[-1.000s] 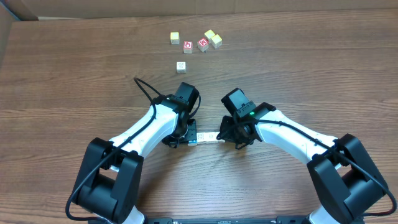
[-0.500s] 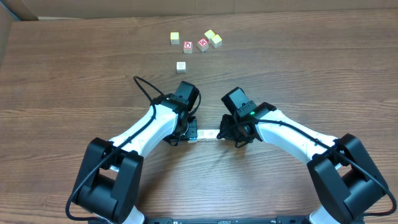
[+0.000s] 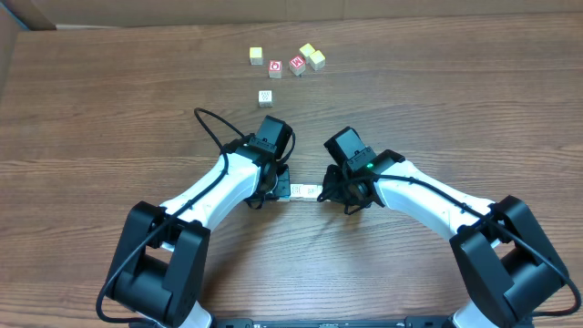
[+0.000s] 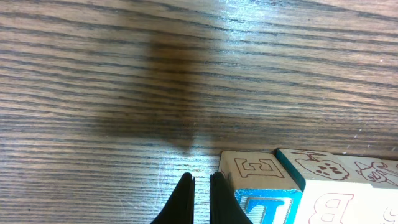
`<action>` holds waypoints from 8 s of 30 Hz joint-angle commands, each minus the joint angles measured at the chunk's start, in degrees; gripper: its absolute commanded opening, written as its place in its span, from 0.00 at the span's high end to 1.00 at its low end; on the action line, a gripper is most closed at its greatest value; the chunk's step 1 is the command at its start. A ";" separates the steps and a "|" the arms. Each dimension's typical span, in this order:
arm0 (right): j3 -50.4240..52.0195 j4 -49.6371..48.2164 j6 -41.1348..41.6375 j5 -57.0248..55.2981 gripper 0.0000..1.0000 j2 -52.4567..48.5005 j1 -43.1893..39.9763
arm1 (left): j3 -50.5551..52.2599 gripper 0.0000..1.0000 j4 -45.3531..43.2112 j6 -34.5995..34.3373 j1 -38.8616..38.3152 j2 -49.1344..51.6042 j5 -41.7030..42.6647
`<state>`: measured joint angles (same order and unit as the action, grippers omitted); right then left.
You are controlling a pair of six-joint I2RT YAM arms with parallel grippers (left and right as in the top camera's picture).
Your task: Flip 4 blocks
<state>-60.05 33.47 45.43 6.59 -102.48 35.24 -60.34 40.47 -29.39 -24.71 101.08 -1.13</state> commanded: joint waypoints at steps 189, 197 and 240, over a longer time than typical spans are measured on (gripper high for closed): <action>-1.03 4.37 25.31 -1.66 0.96 1.42 4.66 | -13.88 0.96 -1.31 14.23 4.81 10.86 2.60; -1.03 4.37 25.31 -2.10 0.96 1.42 4.66 | -13.92 0.96 -1.11 14.62 4.83 11.43 5.33; 0.15 0.11 25.33 -3.45 0.96 0.55 5.95 | -13.97 0.96 1.33 19.19 4.87 11.43 8.04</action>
<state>-59.99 34.30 70.57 2.79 -102.48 40.93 -74.02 41.80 -12.49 -19.77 111.79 4.25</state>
